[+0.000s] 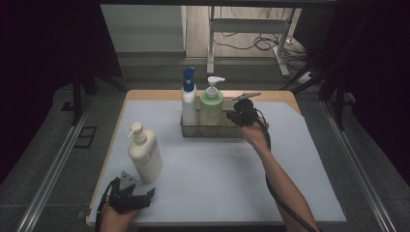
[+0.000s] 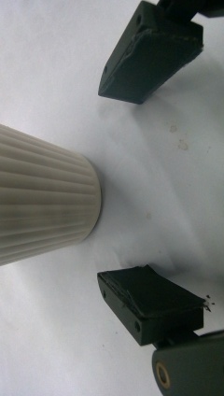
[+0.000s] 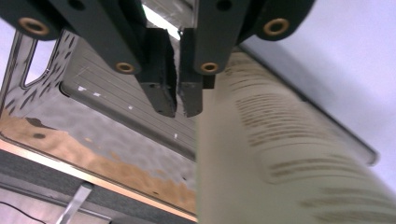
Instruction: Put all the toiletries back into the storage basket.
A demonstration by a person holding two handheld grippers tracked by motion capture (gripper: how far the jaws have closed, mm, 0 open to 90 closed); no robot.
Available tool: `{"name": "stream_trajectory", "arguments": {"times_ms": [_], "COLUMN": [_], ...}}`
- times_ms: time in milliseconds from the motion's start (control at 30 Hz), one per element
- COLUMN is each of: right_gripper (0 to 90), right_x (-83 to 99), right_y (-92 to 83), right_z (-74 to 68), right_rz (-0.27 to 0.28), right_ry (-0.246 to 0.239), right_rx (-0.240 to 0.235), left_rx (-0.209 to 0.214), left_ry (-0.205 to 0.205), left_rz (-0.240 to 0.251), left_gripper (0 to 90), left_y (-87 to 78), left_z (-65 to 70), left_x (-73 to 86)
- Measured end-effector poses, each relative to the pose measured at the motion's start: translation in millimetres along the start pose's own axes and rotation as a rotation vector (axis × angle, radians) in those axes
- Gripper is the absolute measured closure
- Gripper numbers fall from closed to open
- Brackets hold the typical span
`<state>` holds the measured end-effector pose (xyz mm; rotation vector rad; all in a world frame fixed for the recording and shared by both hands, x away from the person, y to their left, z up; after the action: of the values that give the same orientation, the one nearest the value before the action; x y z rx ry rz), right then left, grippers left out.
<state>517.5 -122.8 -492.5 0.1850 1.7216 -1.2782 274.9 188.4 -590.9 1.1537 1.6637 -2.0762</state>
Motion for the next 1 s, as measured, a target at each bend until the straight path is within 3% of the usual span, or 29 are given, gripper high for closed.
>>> {"name": "stream_trajectory", "arguments": {"times_ms": [333,733,900,1000], "right_gripper": [89.3,89.3,89.3,89.5], "right_x": [-3.9,-3.5,-3.4,-4.4], "right_y": [24.6,38.9,41.0,42.4], "right_z": [2.3,-0.5,-8.0,-10.7], "right_rz": [-0.011,-0.031,-0.036,-0.035], "right_ry": [0.037,0.069,0.051,0.038], "right_rx": [0.015,-0.037,-0.053,-0.033], "left_rx": [0.000,0.001,0.000,0.000], "left_ry": [0.000,0.000,0.000,0.000], "left_rz": [0.000,-0.001,-0.001,-0.002], "left_gripper": [10.7,10.7,10.7,10.7], "left_y": [0.0,0.1,0.1,0.1], "left_z": [0.0,0.0,0.0,-0.1], "left_x": [-0.1,-0.1,-0.1,-0.1]}}
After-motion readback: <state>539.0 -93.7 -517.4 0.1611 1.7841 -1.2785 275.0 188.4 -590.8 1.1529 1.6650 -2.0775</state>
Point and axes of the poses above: each handheld gripper's, and its own axes: y roughly forward along the jaws, x roughly out of its underside, z roughly to its right, the point moved 9 cm from there along y, roughly forward along the jaws, and after that the axes turned 1 degree about -y, right-handed, at the moved point
